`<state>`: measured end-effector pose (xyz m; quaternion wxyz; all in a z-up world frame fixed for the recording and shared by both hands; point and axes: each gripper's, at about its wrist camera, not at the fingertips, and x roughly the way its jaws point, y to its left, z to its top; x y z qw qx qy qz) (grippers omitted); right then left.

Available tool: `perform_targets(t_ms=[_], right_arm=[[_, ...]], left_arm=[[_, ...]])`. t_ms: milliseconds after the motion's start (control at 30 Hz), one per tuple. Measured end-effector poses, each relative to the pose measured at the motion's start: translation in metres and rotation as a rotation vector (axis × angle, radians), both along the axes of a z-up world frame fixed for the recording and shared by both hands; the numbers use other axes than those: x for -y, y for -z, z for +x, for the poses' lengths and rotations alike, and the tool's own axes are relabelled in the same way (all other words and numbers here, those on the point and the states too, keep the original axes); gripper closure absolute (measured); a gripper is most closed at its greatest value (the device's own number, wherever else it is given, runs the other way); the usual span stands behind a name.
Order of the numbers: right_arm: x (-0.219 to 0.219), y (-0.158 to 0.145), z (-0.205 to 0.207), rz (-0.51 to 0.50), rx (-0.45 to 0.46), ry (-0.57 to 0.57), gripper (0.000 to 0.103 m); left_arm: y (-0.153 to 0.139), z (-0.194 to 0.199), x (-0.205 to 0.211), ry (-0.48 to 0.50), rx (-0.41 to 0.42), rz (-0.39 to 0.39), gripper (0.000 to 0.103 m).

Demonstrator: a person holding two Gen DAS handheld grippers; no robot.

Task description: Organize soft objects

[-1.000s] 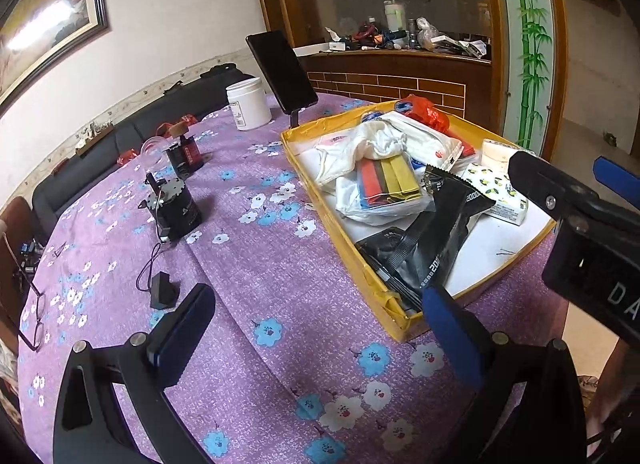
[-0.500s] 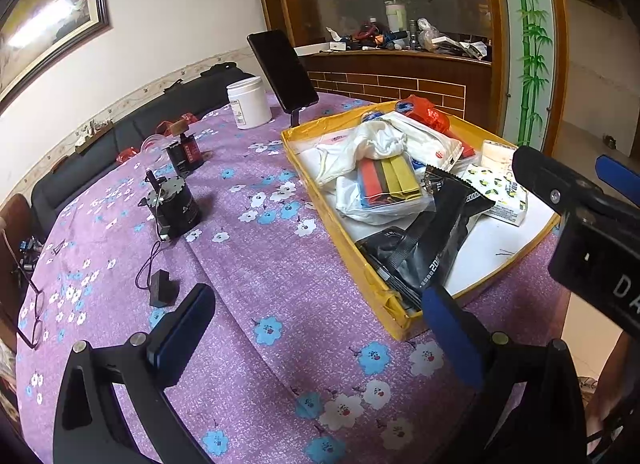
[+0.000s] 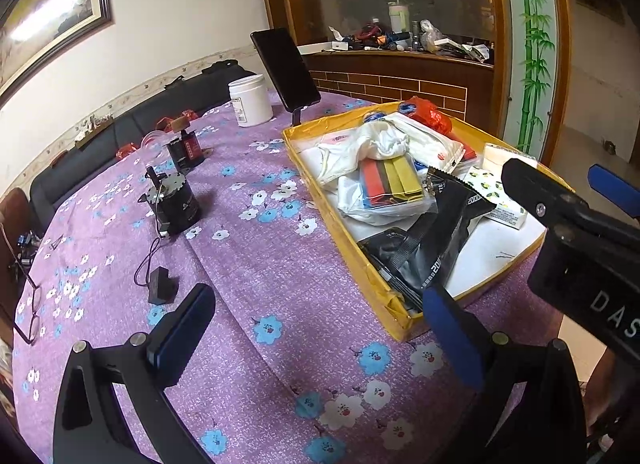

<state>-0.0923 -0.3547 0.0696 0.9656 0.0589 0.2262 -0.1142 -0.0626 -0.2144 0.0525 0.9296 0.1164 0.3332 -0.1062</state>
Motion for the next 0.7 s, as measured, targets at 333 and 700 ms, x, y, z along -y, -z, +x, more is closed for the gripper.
perform_targets(t_ms=[333,700], right_arm=[[0.0043,0.0026,-0.0005,0.019,0.000,0.006,0.003],[0.0093,0.0011,-0.0040,0.034,0.014,0.014,0.003]], left_arm=[[0.0011,0.0007,0.0002,-0.002,-0.003,0.005,0.000],[0.0000,-0.0026,0.0003,-0.029,0.025,0.028,0.000]])
